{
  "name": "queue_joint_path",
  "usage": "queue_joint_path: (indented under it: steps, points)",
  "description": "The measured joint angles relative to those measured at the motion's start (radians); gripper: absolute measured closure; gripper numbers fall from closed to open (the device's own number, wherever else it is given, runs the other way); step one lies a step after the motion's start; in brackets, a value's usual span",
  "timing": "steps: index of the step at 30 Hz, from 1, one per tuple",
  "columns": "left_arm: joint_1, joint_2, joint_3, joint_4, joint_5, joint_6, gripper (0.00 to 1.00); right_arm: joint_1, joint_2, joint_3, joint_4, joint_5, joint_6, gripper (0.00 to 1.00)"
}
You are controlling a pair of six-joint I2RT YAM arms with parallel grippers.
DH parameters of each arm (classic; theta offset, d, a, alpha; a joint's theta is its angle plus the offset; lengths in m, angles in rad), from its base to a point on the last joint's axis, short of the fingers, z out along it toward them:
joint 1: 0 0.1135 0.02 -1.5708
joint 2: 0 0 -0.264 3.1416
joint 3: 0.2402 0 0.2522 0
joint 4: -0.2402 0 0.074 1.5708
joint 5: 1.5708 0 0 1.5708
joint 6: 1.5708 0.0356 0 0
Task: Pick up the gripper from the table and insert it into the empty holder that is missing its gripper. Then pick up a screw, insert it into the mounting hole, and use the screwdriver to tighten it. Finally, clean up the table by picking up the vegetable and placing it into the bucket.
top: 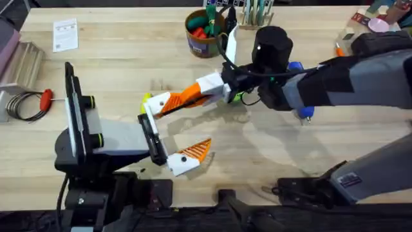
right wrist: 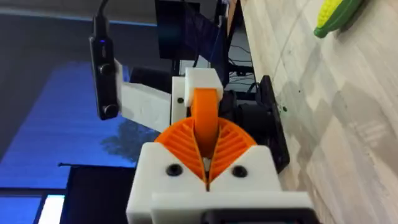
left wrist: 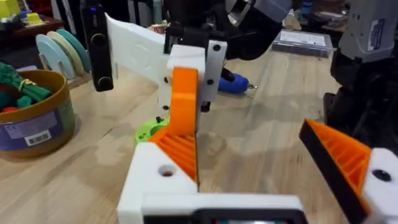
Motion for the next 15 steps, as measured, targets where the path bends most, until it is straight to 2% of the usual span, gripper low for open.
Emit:
queue_joint_path:
  steps: [15]
  points:
    - [0.003, 0.0, 0.0, 0.0, -0.003, -0.002, 0.015, 0.019, 0.0, 0.005, 0.0, 0.023, -0.001, 0.993]
